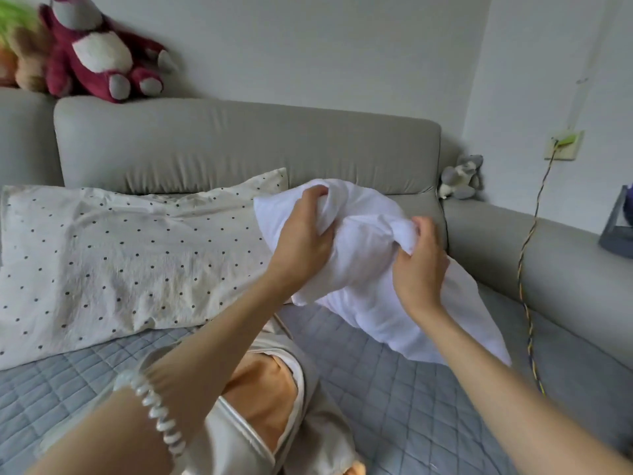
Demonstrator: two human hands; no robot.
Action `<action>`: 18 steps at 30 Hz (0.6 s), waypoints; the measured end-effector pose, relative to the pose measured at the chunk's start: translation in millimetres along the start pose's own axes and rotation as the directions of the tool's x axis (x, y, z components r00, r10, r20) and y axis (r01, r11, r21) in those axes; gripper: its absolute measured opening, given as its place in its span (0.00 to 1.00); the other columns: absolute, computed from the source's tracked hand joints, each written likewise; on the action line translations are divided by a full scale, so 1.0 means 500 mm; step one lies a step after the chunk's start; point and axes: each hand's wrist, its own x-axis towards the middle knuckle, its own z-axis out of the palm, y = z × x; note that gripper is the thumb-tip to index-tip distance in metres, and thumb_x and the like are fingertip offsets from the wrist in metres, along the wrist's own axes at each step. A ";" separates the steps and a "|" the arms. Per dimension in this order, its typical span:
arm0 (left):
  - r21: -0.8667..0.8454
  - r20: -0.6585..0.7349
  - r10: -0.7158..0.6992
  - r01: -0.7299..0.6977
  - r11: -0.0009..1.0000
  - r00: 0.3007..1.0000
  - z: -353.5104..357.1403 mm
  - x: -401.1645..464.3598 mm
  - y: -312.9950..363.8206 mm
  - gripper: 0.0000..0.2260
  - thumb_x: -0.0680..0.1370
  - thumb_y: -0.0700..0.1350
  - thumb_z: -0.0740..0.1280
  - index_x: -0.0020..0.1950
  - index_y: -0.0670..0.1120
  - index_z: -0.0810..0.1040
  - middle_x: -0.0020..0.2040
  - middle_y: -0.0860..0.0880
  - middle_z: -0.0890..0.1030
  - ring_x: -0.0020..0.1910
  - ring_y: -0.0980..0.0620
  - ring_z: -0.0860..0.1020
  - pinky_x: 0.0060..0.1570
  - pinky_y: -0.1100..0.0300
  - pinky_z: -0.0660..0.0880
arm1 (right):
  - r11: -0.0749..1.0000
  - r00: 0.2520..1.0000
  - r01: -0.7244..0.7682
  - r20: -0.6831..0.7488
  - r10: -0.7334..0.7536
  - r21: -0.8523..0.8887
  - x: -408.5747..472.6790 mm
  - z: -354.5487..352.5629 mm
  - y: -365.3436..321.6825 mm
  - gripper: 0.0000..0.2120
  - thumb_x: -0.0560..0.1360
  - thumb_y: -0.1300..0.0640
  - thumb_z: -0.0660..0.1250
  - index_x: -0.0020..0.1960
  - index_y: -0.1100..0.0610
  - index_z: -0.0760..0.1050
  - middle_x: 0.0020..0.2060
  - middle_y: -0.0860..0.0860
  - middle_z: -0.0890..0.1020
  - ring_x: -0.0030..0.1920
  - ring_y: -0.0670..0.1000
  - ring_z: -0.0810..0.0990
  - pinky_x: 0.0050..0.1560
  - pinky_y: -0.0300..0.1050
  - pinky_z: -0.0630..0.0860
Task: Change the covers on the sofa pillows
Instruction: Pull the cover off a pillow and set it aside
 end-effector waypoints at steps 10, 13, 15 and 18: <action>0.379 0.037 0.570 -0.539 0.752 0.821 -0.100 0.118 0.009 0.15 0.72 0.38 0.54 0.57 0.48 0.67 0.46 0.39 0.75 0.44 0.45 0.69 0.41 0.54 0.68 | 0.951 0.941 0.307 -0.168 -0.295 0.048 -0.014 0.084 -0.046 0.18 0.71 0.58 0.59 0.60 0.57 0.65 0.58 0.61 0.75 0.61 0.58 0.69 0.65 0.64 0.63; 0.643 0.071 0.065 -0.096 0.760 0.995 -0.156 0.104 -0.131 0.16 0.77 0.40 0.58 0.65 0.49 0.70 0.68 0.41 0.69 0.63 0.41 0.69 0.58 0.47 0.70 | 0.887 0.795 0.432 0.533 -0.289 -0.163 0.004 0.124 -0.025 0.25 0.76 0.48 0.62 0.70 0.53 0.62 0.67 0.54 0.70 0.69 0.53 0.65 0.69 0.58 0.57; 0.786 0.253 -0.478 0.109 0.608 0.841 -0.186 0.039 -0.208 0.17 0.80 0.45 0.57 0.69 0.49 0.68 0.72 0.45 0.66 0.68 0.43 0.66 0.64 0.50 0.66 | 0.873 0.503 0.451 0.861 -0.075 -0.188 -0.019 0.130 -0.010 0.28 0.78 0.44 0.60 0.74 0.51 0.58 0.72 0.49 0.65 0.72 0.52 0.62 0.70 0.50 0.57; 0.762 0.501 -0.689 0.111 0.638 0.524 -0.206 -0.094 -0.246 0.17 0.81 0.50 0.58 0.70 0.49 0.68 0.69 0.49 0.70 0.66 0.50 0.69 0.64 0.59 0.64 | 0.921 0.353 0.347 0.934 0.050 -0.180 -0.098 0.115 0.002 0.24 0.79 0.46 0.58 0.73 0.52 0.63 0.74 0.48 0.61 0.73 0.50 0.58 0.70 0.44 0.53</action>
